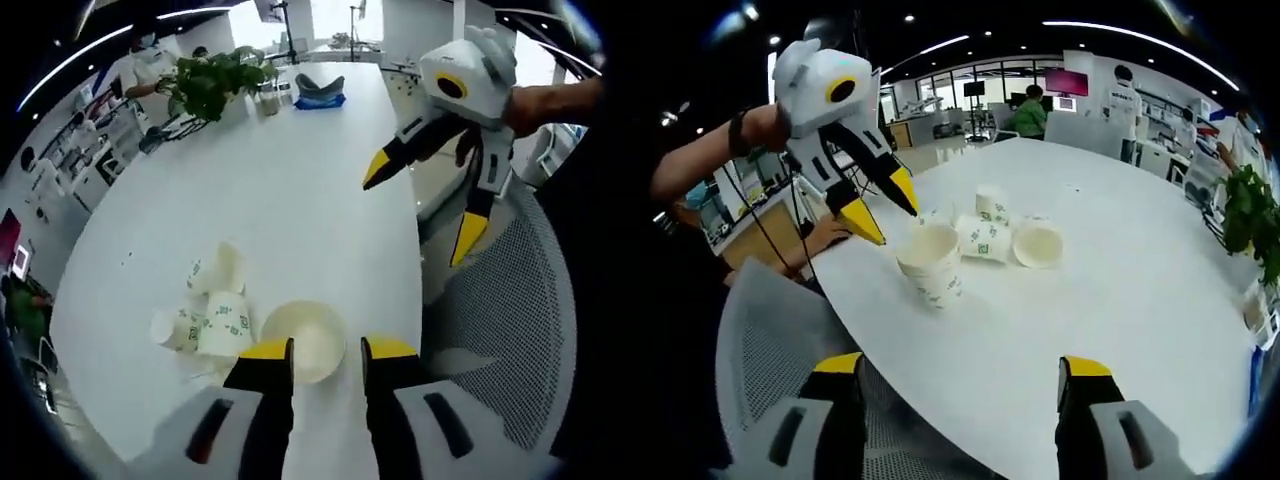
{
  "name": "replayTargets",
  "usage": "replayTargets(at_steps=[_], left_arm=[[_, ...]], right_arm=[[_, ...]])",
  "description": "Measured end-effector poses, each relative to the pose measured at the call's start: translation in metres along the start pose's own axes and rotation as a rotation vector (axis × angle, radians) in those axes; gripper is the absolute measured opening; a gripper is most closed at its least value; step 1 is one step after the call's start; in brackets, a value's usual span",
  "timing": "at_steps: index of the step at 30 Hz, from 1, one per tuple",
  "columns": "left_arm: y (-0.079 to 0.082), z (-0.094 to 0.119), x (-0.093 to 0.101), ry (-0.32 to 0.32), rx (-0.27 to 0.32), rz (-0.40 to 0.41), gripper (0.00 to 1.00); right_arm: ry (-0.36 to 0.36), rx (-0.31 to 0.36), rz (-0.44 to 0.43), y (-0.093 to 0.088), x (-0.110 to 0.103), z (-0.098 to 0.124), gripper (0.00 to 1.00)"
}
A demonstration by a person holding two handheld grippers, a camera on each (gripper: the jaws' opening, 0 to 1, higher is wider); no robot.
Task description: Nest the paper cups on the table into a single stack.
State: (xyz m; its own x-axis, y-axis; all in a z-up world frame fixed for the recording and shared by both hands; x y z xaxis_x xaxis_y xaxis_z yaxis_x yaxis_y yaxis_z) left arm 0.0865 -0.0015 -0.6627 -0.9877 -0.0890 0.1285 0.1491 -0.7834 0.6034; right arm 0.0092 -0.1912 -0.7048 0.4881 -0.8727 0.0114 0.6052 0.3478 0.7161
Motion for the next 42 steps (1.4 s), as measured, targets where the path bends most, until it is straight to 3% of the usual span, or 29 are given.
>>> replayTargets(at_steps=[2,11,13,22,26,39,42], left_arm=[[-0.003,0.004,-0.002,0.037,0.024,0.003,0.28],[-0.027,0.027,-0.006,0.168,0.27,0.219,0.42],[-0.03,0.029,-0.002,0.183,0.291,0.239,0.44],[-0.048,0.039,-0.001,0.256,0.322,0.275,0.53],[-0.052,0.04,0.002,0.281,0.356,0.306,0.54],[-0.075,0.03,0.013,0.34,0.378,0.386,0.53],[-0.078,0.029,0.018,0.348,0.374,0.398,0.53]], right_arm=[[0.014,0.014,-0.035,0.003,0.0,-0.001,0.78],[0.022,0.031,-0.075,0.014,0.002,-0.001,0.76],[0.02,0.039,-0.098,0.017,0.005,-0.003,0.76],[0.025,0.058,-0.156,0.026,0.016,-0.012,0.71],[0.037,0.053,-0.18,0.024,0.017,-0.013,0.7],[0.045,0.063,-0.228,0.039,0.035,-0.028,0.68],[0.06,0.077,-0.292,0.045,0.041,-0.035,0.68]])
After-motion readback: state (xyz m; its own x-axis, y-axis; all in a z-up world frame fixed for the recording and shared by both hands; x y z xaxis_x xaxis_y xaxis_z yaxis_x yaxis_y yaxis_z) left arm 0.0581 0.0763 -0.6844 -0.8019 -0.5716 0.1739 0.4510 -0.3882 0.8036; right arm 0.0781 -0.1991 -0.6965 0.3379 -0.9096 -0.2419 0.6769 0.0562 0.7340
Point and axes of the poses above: the point that each gripper's makers call its tool centre point, and the gripper's own axes: z roughly backward along the fingers, x roughly to its right, y roughly out of its top, the point moved 7 cm from there along z, roughly backward along the fingers, and after that the axes turned 13 degrees about -y, right-handed, at the moved point
